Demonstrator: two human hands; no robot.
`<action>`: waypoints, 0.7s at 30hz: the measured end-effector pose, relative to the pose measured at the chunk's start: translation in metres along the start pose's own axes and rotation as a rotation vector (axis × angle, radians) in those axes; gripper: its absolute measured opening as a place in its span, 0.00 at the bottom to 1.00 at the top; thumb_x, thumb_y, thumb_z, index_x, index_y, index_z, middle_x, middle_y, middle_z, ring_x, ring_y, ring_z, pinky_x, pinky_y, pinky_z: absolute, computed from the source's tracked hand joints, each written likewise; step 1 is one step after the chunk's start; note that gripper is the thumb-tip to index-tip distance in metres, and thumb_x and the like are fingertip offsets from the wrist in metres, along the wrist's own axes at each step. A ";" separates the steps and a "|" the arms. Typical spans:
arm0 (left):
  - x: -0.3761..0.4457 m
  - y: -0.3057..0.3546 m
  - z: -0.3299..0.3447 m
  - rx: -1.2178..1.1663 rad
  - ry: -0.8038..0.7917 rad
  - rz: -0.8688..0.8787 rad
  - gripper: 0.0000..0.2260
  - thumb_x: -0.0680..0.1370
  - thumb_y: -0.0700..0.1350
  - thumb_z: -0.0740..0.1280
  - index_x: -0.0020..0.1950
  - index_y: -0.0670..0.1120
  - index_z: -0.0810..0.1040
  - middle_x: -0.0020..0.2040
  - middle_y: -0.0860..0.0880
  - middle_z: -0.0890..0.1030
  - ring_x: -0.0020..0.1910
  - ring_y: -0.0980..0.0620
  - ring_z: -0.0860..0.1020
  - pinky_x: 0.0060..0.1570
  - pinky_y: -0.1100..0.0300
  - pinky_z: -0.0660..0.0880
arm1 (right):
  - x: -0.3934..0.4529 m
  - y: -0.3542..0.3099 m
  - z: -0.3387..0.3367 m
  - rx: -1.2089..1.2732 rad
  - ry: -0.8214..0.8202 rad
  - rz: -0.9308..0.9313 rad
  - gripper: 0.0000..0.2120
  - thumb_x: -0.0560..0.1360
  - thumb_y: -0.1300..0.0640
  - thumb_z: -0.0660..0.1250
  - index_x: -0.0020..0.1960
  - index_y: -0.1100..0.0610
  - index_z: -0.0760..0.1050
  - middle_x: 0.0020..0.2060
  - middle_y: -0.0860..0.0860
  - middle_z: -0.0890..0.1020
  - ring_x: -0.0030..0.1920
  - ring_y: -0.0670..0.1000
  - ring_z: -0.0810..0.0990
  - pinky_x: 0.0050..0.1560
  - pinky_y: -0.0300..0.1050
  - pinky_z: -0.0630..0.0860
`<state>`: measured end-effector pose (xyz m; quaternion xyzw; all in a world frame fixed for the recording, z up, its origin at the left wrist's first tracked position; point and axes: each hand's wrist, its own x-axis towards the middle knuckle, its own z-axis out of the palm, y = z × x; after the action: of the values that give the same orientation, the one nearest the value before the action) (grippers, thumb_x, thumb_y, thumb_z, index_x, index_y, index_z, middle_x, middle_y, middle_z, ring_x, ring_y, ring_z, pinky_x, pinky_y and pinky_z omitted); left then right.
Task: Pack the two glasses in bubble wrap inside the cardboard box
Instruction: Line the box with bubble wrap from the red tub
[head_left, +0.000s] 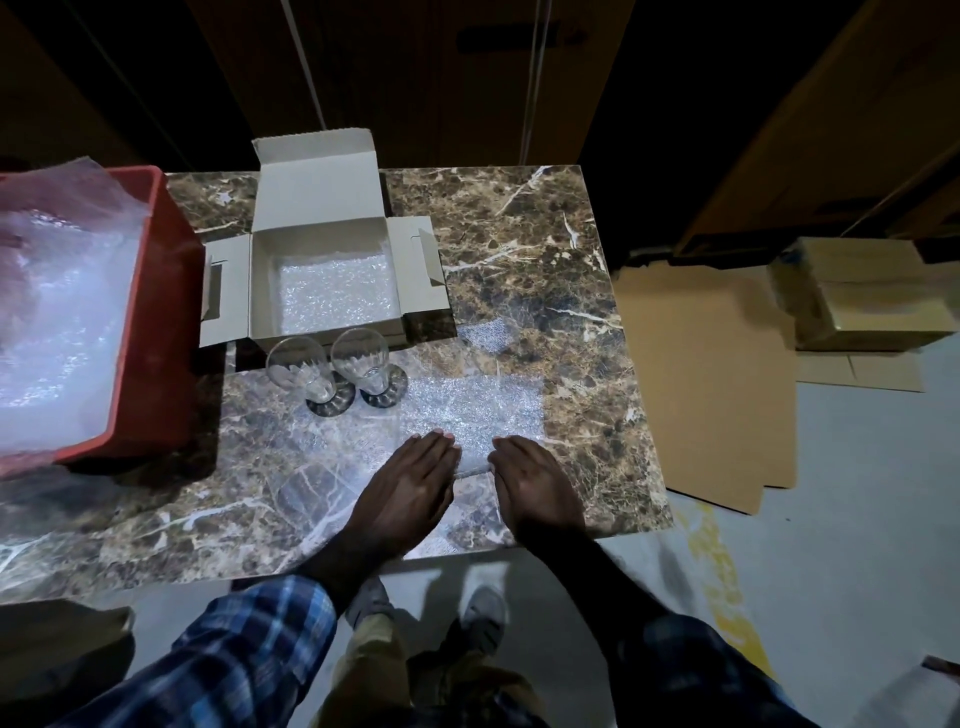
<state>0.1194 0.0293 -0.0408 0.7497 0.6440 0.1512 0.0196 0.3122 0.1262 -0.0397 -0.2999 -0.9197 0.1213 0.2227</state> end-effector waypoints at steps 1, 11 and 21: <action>0.001 0.000 -0.002 -0.001 0.010 0.003 0.16 0.81 0.43 0.65 0.67 0.38 0.78 0.66 0.40 0.79 0.67 0.41 0.76 0.68 0.46 0.71 | 0.001 -0.002 -0.003 0.014 -0.003 0.015 0.10 0.77 0.63 0.62 0.52 0.64 0.82 0.53 0.60 0.84 0.55 0.61 0.81 0.59 0.55 0.78; 0.007 -0.006 -0.067 -0.063 0.108 0.096 0.24 0.86 0.48 0.49 0.59 0.38 0.83 0.56 0.39 0.84 0.52 0.43 0.85 0.49 0.53 0.81 | 0.022 -0.006 -0.045 0.046 -0.070 0.144 0.13 0.70 0.69 0.72 0.54 0.60 0.83 0.48 0.56 0.86 0.48 0.57 0.84 0.50 0.48 0.80; 0.068 -0.053 -0.182 -0.130 0.311 0.070 0.13 0.73 0.31 0.72 0.57 0.38 0.83 0.47 0.41 0.86 0.41 0.46 0.85 0.42 0.60 0.79 | 0.132 -0.029 -0.125 0.149 0.071 0.132 0.14 0.74 0.67 0.70 0.58 0.59 0.83 0.46 0.56 0.86 0.40 0.53 0.84 0.43 0.44 0.82</action>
<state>0.0310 0.0744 0.1342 0.7365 0.6016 0.3072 -0.0372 0.2626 0.1943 0.1239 -0.3468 -0.8778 0.1928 0.2684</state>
